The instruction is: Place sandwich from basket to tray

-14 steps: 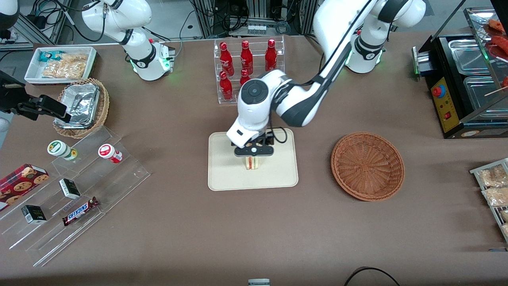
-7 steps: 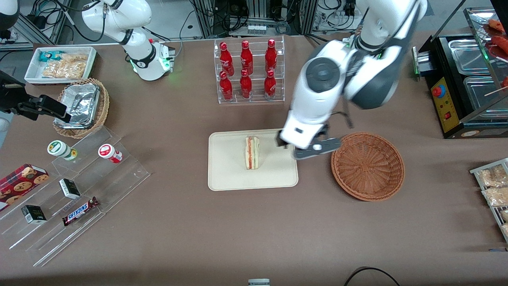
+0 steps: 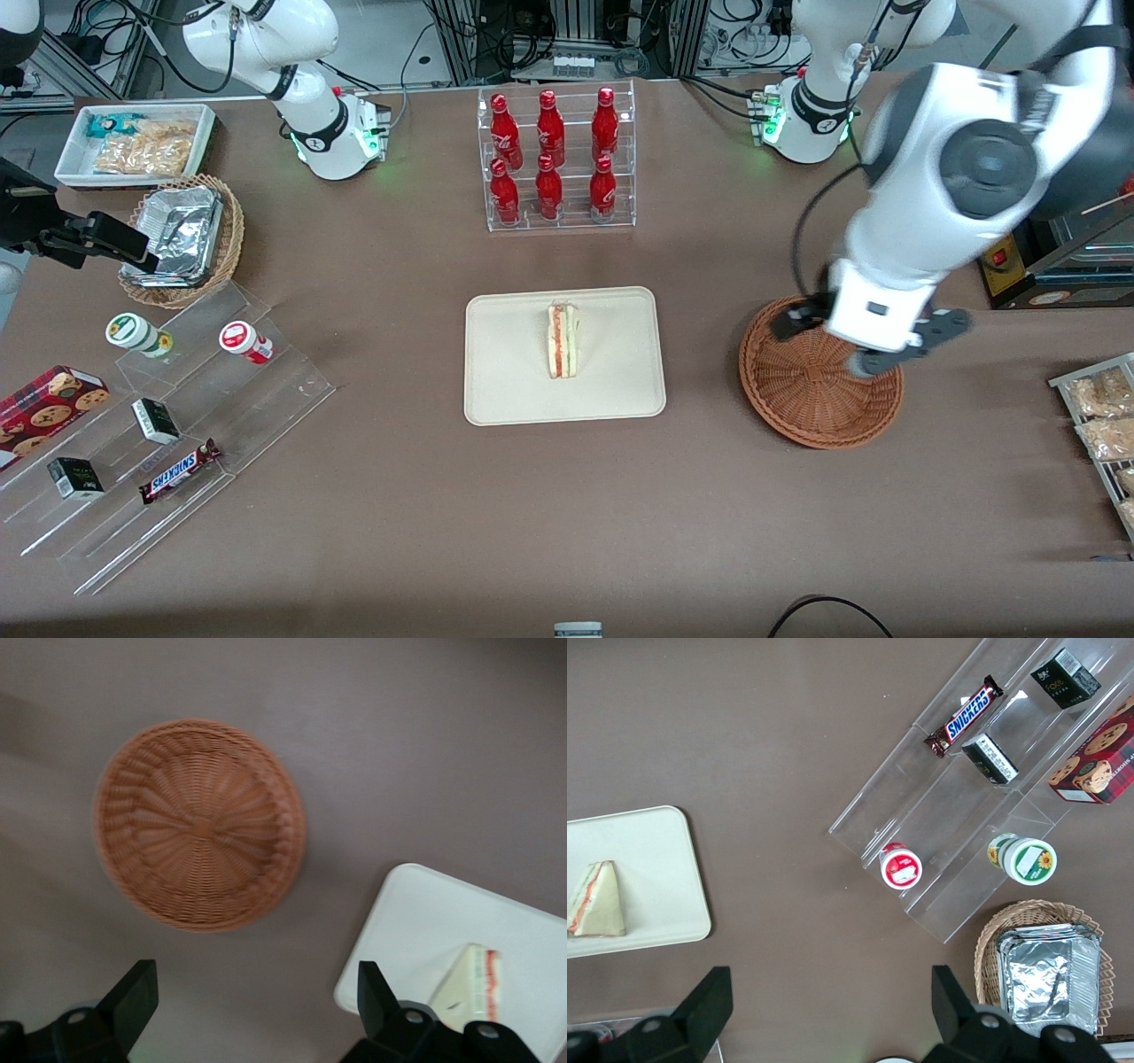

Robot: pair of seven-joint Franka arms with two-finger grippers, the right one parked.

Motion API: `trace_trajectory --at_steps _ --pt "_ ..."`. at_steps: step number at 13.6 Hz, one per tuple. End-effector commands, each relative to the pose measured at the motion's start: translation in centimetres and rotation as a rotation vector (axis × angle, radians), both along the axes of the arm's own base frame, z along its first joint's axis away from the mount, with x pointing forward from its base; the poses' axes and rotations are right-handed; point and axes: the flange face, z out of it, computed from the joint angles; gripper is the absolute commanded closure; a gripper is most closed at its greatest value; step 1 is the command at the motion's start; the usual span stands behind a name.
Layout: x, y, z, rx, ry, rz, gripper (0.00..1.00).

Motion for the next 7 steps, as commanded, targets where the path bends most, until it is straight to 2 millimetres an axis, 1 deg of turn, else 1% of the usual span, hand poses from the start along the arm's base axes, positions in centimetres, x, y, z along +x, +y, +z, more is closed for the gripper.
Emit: trace_trajectory --at_steps 1,3,4,5,7 --pt "-0.2 5.2 1.0 -0.026 0.030 -0.072 0.01" --pt "0.2 8.1 1.1 -0.034 0.036 -0.087 0.01" --pt "-0.1 8.6 1.2 -0.034 0.052 -0.110 0.01" --pt "-0.1 9.4 1.2 -0.035 0.060 -0.130 0.01" --pt "-0.1 12.0 1.8 -0.037 0.054 -0.164 0.01"
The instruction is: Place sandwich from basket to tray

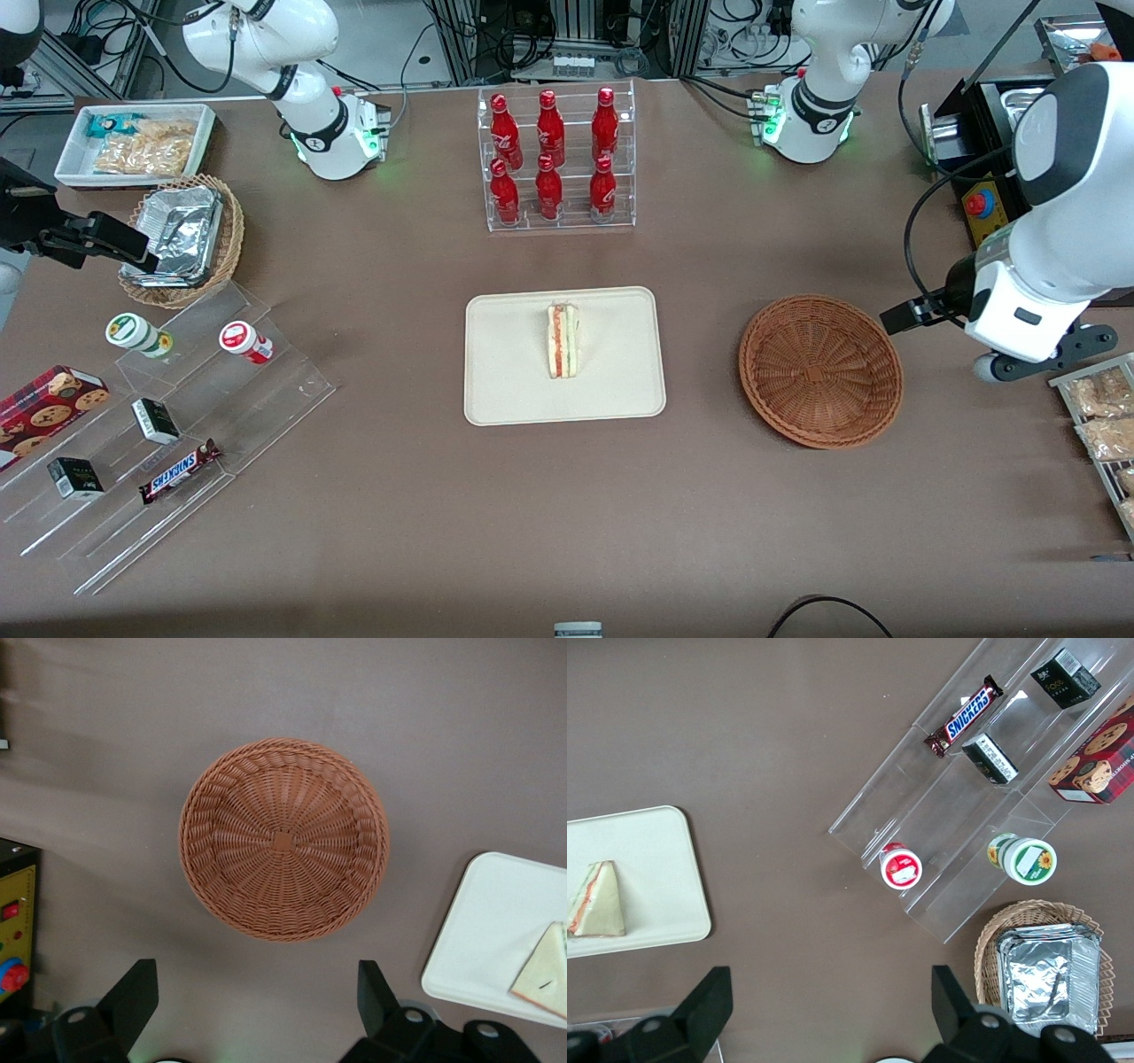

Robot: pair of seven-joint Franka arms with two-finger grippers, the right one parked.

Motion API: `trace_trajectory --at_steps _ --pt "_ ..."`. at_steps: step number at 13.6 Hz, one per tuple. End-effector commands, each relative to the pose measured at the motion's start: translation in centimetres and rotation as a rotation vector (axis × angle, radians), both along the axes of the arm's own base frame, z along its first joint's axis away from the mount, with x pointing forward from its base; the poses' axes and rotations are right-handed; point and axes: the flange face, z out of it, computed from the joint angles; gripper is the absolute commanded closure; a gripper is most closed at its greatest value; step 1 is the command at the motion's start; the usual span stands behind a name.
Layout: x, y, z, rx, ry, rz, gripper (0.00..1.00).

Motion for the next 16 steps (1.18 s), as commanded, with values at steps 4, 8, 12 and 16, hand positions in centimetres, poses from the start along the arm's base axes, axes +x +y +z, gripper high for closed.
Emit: trace_trajectory --at_steps 4,8,12,16 --pt "-2.6 4.0 3.2 -0.022 0.017 -0.115 0.00" --pt "-3.5 6.5 4.8 -0.028 -0.006 -0.164 0.00" --pt "-3.5 6.1 5.9 -0.071 -0.032 -0.175 0.00" --pt "-4.5 6.0 6.4 -0.055 -0.035 -0.185 0.00"
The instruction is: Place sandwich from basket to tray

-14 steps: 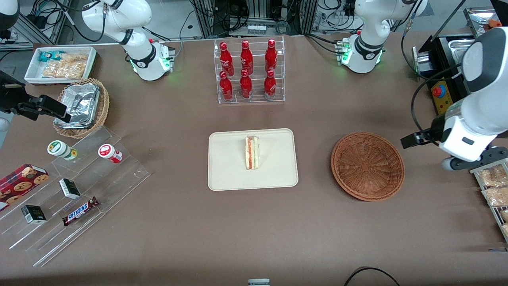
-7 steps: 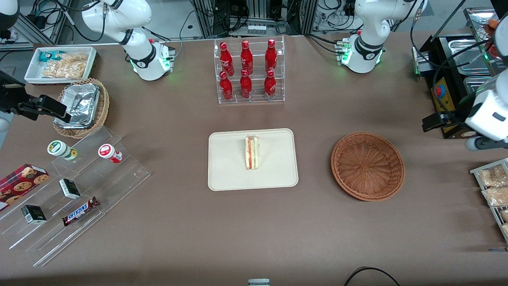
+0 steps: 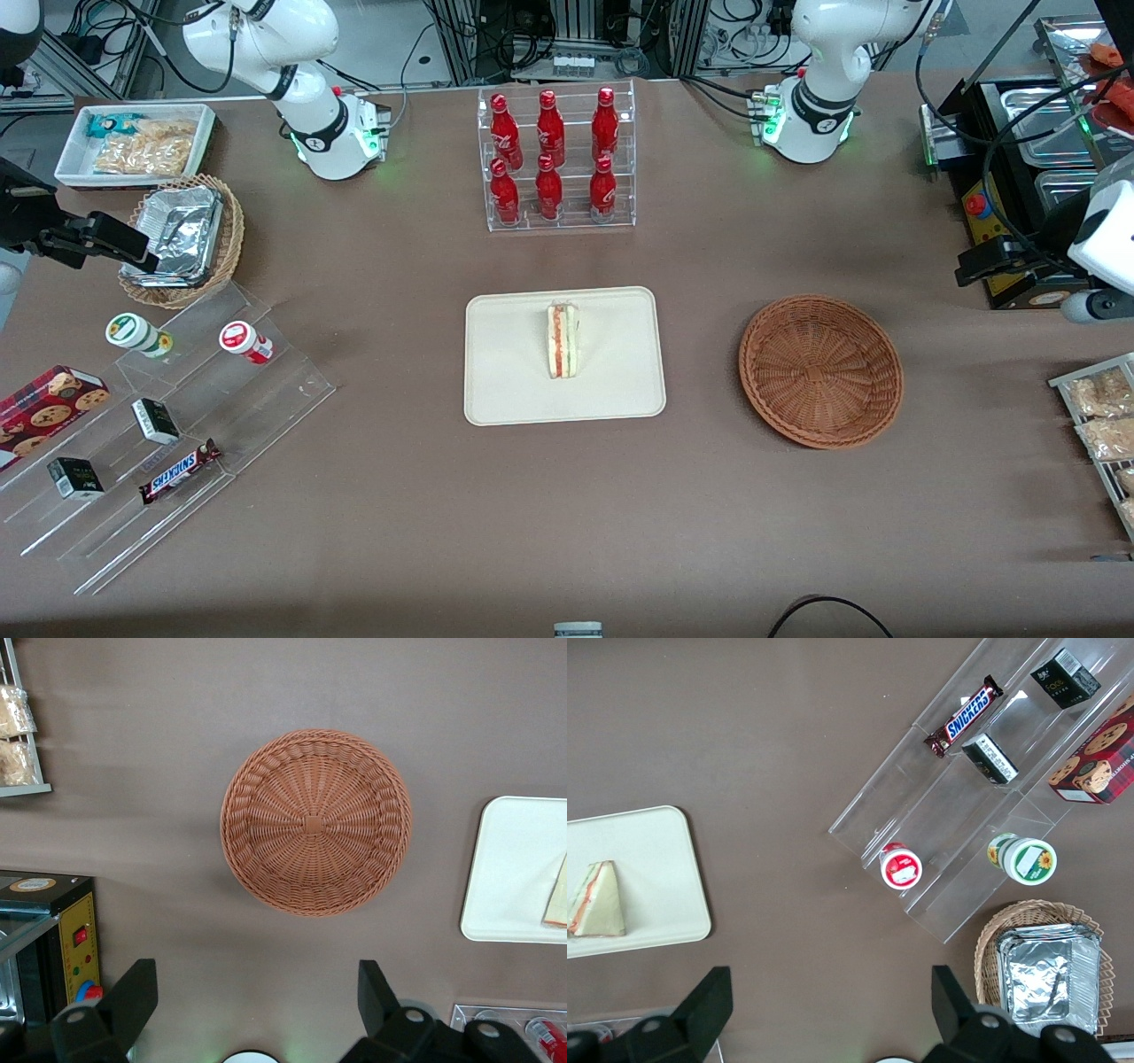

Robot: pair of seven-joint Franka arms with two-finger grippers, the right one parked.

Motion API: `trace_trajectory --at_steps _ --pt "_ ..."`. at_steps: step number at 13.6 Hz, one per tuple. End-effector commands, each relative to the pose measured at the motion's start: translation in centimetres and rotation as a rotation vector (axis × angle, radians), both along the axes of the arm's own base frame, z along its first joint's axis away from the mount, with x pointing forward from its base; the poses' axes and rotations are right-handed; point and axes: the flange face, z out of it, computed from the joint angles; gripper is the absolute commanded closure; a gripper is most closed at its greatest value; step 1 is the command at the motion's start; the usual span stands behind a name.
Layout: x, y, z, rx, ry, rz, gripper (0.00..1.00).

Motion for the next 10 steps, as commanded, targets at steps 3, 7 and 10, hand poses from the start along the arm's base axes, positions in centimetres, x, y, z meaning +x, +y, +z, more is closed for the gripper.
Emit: trace_trajectory --at_steps 3,7,10 --pt "-3.7 -0.1 1.1 0.006 -0.036 -0.014 0.00" --pt "-5.3 -0.2 1.4 0.014 -0.062 -0.013 0.00" --pt "-5.2 -0.2 2.3 0.012 -0.073 0.004 0.00"
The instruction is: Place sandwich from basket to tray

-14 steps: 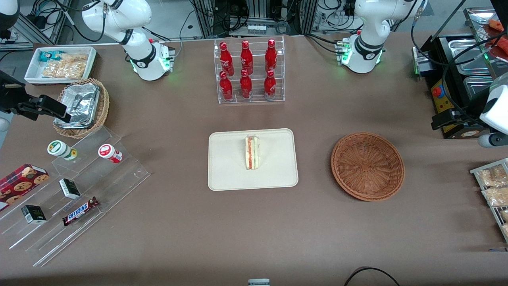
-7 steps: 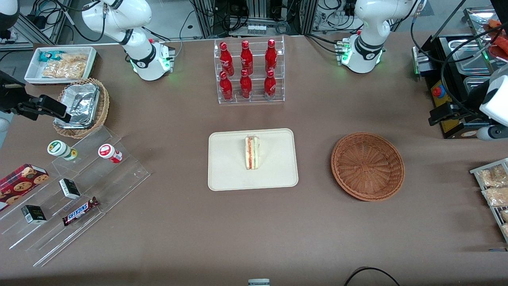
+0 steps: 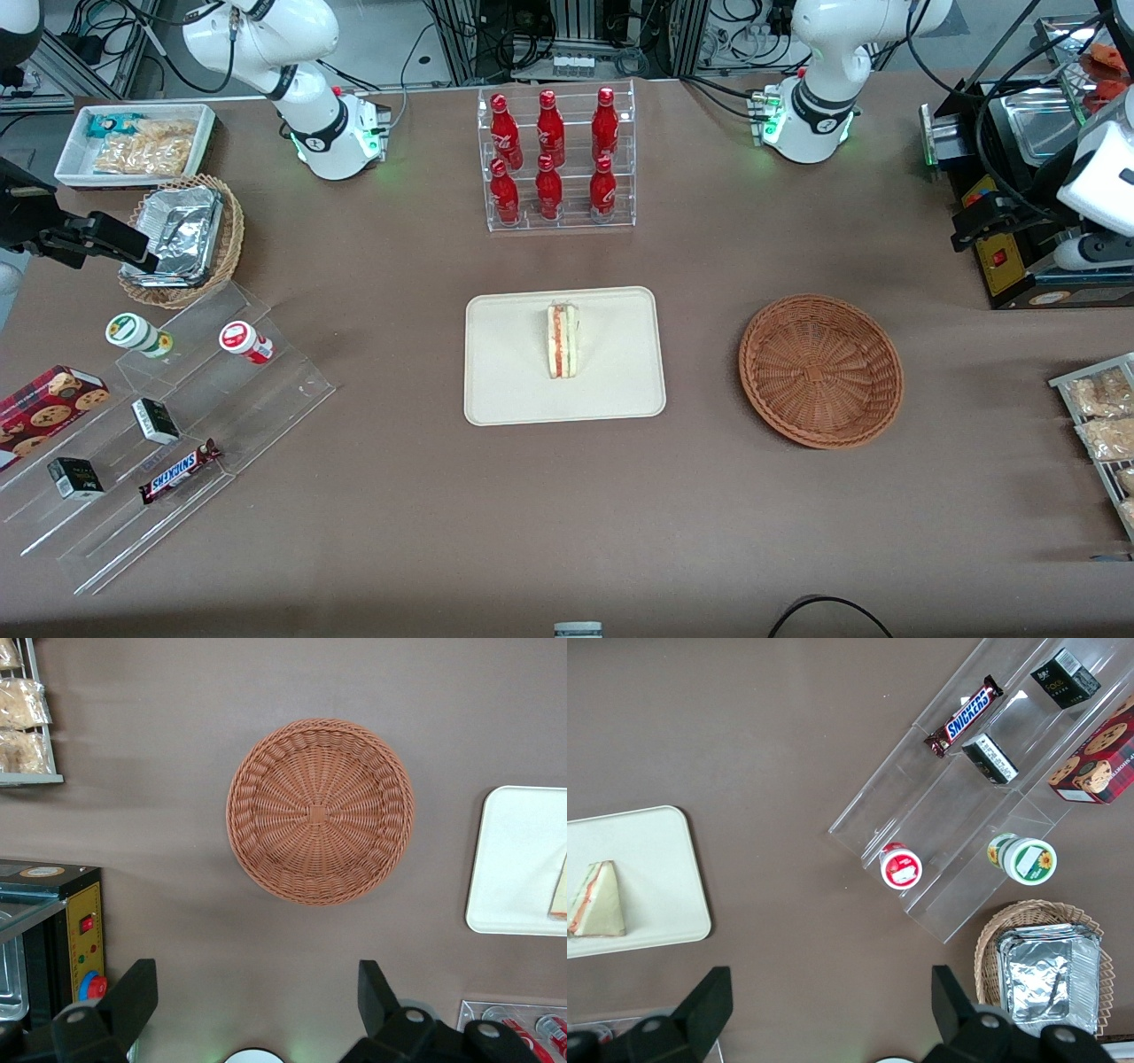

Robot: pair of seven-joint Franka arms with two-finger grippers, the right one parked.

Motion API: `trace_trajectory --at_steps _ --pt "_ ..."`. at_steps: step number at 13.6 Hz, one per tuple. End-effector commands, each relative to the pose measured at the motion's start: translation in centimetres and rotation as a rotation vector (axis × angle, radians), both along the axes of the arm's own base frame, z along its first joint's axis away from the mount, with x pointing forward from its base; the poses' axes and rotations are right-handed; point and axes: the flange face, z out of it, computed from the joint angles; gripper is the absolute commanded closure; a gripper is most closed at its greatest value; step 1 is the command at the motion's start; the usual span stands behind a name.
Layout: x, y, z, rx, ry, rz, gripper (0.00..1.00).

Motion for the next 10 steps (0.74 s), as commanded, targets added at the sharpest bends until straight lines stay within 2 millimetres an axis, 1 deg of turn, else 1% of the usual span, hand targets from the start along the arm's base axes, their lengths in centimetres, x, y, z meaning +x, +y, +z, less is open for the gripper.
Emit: trace_trajectory --at_steps 1,2,3,10 --pt "-0.08 0.17 0.96 -0.010 -0.027 -0.001 0.00" --pt "0.46 0.24 1.03 -0.011 -0.027 0.004 0.00" --pt "0.53 0.31 0.91 -0.012 -0.023 0.007 0.00" --pt "0.48 0.62 1.05 -0.007 -0.024 -0.002 0.00"
